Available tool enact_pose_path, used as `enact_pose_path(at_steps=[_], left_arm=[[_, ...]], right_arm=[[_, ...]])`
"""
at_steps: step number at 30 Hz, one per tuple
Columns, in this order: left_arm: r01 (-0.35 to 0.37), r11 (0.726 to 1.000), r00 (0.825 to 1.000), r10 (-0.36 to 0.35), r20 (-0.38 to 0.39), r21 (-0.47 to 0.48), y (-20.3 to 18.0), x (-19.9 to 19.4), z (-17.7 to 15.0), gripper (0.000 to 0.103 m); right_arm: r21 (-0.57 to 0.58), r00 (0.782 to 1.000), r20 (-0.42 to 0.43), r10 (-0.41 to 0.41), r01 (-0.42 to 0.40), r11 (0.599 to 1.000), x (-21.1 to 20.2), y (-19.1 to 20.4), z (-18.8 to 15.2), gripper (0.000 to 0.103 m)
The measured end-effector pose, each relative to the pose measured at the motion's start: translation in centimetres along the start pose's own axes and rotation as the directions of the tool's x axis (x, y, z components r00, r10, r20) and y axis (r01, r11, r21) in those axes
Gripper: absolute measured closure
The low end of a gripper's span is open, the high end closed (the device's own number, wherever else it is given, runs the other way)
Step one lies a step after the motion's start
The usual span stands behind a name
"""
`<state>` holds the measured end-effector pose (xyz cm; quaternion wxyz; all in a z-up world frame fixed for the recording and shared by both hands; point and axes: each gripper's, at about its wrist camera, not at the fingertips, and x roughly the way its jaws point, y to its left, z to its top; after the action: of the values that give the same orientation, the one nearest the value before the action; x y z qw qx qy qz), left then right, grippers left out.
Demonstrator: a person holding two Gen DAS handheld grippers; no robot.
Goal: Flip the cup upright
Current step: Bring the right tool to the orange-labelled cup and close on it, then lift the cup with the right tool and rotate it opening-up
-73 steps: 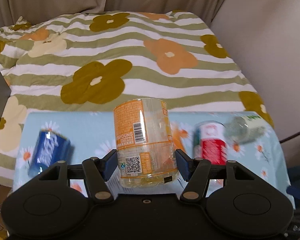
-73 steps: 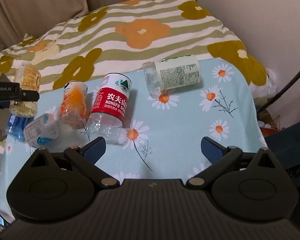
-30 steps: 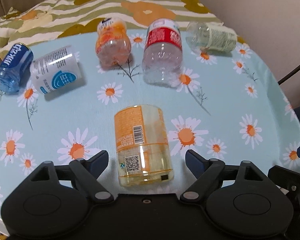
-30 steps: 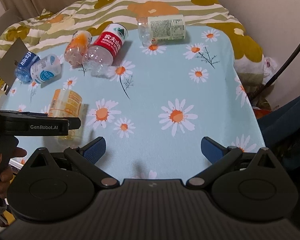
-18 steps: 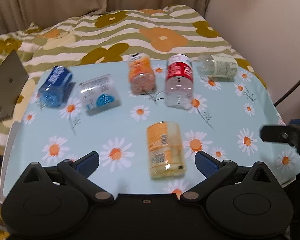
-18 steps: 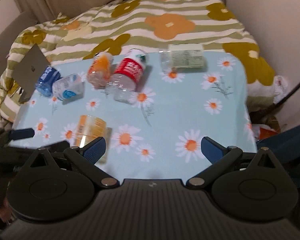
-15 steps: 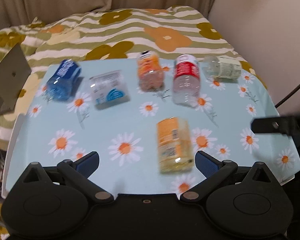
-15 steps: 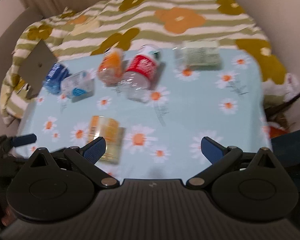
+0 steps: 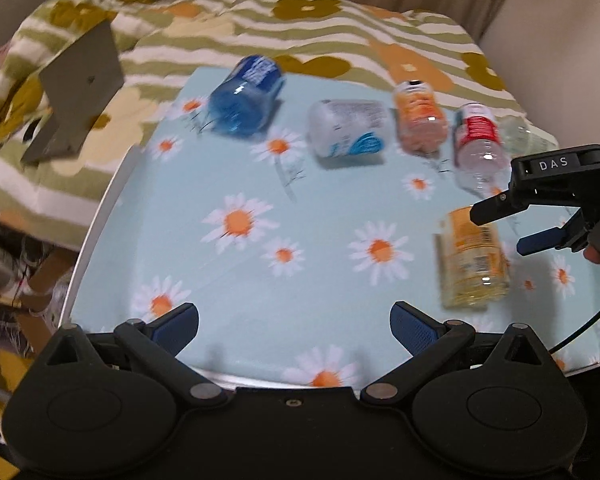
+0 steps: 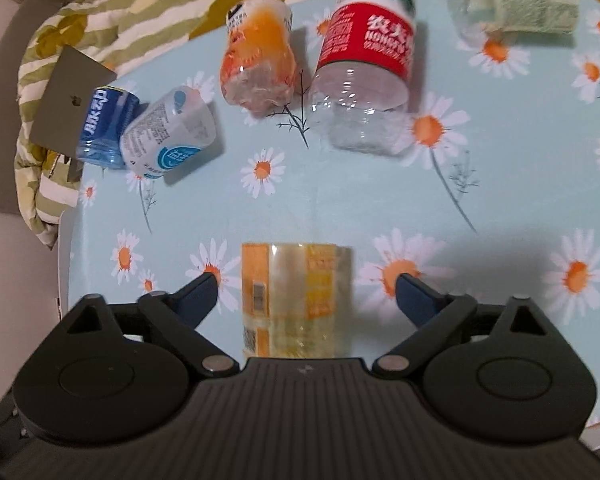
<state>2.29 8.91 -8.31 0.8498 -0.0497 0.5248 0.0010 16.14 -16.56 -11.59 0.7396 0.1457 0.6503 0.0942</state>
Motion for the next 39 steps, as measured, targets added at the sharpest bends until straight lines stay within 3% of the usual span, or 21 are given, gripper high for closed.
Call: enact_pose_path(at_steps=[5, 10, 19, 23, 25, 27, 31, 33, 34, 36, 38, 39], left_arm=[[0.004, 1.000, 1.000, -0.004, -0.011, -0.030, 1.5, 0.2, -0.2, 0.000], [0.008, 0.999, 1.000, -0.008, -0.015, -0.032, 2.2, 0.4, -0.1, 0.000], [0.014, 0.999, 1.000, -0.014, -0.008, -0.037, 2.5, 0.2, 0.7, 0.000], [0.017, 0.999, 1.000, -0.016, 0.016, -0.038, 2.7, -0.5, 1.2, 0.000], [0.022, 0.999, 0.999, -0.021, 0.025, -0.046, 2.9, -0.7, 1.4, 0.000], [0.030, 0.998, 0.999, -0.028, 0.032, -0.058, 3.0, -0.7, 1.5, 0.000], [0.031, 0.997, 0.999, -0.028, 0.036, -0.068, 2.9, -0.4, 1.5, 0.000], [0.016, 0.999, 0.999, -0.013, 0.045, -0.052, 2.7, -0.2, 1.3, 0.000], [0.005, 0.999, 0.999, -0.003, 0.048, -0.040, 2.6, -0.1, 1.2, 0.000], [-0.003, 1.000, 0.999, 0.004, 0.050, -0.024, 2.5, 0.1, 0.9, 0.000], [-0.008, 1.000, 0.999, 0.008, 0.050, -0.007, 2.5, 0.3, 0.5, 0.000], [-0.014, 1.000, 0.999, 0.014, 0.049, 0.002, 2.5, 0.4, 0.3, 0.000]], right_arm=[[0.008, 1.000, -0.018, -0.017, 0.017, 1.000, 1.2, 0.5, 0.5, 0.008], [0.048, 0.999, -0.045, 0.009, -0.007, 0.999, 1.9, 0.2, 0.5, 0.029], [0.060, 0.999, 0.012, 0.047, -0.047, 0.997, 0.0, 0.4, 0.0, 0.031], [0.029, 0.985, 0.149, 0.082, -0.088, 0.996, -3.5, 1.2, -1.2, 0.031], [-0.014, 0.959, 0.274, 0.070, -0.069, 0.998, -5.0, 1.8, -2.4, 0.031], [-0.057, 0.909, 0.414, 0.045, -0.023, 0.998, -5.5, 2.3, -3.9, 0.031], [-0.094, 0.773, 0.634, -0.016, 0.097, 0.991, -3.5, 3.2, -6.7, 0.031], [-0.100, 0.700, 0.713, -0.046, 0.166, 0.981, -2.0, 3.7, -7.9, 0.031], [-0.105, 0.675, 0.735, -0.057, 0.197, 0.975, -1.1, 3.8, -8.4, 0.030], [-0.109, 0.650, 0.757, -0.069, 0.230, 0.967, 0.4, 4.0, -8.9, 0.030], [-0.109, 0.647, 0.759, -0.081, 0.248, 0.962, 1.6, 4.2, -9.3, 0.030], [-0.107, 0.632, 0.771, -0.081, 0.254, 0.961, 1.8, 4.2, -9.6, 0.029]])
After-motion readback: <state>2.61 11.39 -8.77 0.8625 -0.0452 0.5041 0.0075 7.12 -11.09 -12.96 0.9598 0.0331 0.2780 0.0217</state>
